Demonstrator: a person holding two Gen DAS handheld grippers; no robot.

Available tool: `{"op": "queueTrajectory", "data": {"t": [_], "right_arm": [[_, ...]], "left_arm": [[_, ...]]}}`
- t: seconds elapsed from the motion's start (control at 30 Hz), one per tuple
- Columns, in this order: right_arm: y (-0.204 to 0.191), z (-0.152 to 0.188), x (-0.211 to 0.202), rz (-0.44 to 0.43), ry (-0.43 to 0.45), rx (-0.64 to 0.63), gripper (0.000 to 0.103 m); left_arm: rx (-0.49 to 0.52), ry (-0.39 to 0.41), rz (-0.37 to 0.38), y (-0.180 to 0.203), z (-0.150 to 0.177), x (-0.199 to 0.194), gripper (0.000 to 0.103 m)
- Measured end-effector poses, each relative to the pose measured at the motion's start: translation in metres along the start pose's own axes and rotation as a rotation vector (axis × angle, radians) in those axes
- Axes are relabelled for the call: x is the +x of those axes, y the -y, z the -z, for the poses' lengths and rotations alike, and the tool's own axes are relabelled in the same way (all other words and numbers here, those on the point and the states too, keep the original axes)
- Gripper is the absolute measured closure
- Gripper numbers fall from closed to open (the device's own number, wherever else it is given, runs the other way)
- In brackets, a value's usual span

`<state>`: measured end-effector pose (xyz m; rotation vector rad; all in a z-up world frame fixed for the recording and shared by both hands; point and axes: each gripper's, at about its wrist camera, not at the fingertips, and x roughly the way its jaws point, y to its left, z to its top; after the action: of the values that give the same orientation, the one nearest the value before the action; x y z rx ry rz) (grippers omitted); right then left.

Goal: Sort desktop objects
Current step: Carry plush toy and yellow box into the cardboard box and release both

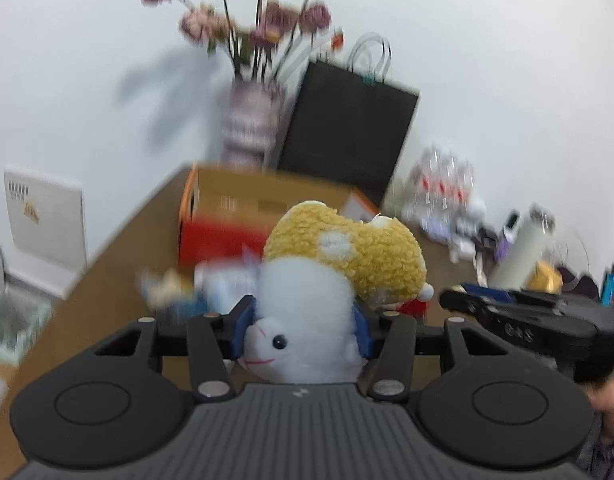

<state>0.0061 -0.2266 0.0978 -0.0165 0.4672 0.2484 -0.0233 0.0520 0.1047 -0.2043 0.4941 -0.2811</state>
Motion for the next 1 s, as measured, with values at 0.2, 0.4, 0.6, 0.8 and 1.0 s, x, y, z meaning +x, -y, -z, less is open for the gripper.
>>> {"op": "queueTrajectory", "data": {"t": [0.2, 0.4, 0.6, 0.8, 1.0], "right_arm": [[0.033, -0.092, 0.064, -0.011, 0.050, 0.023, 0.074], [0.080, -0.156, 0.226, -0.004, -0.176, 0.145, 0.074], [0.095, -0.141, 0.354, 0.122, -0.408, 0.126, 0.074], [0.083, -0.126, 0.392, 0.165, -0.473, 0.023, 0.074], [0.085, -0.136, 0.372, 0.231, -0.400, 0.024, 0.020]], "left_arm": [[0.036, -0.030, -0.134, -0.005, -0.093, 0.105, 0.052], [0.096, -0.165, -0.373, -0.031, -0.145, 0.254, 0.050], [0.102, -0.318, -0.464, -0.059, -0.129, 0.333, 0.052], [0.137, -0.337, -0.458, -0.057, -0.121, 0.345, 0.052], [0.107, -0.329, -0.429, -0.059, -0.136, 0.324, 0.040]]}}
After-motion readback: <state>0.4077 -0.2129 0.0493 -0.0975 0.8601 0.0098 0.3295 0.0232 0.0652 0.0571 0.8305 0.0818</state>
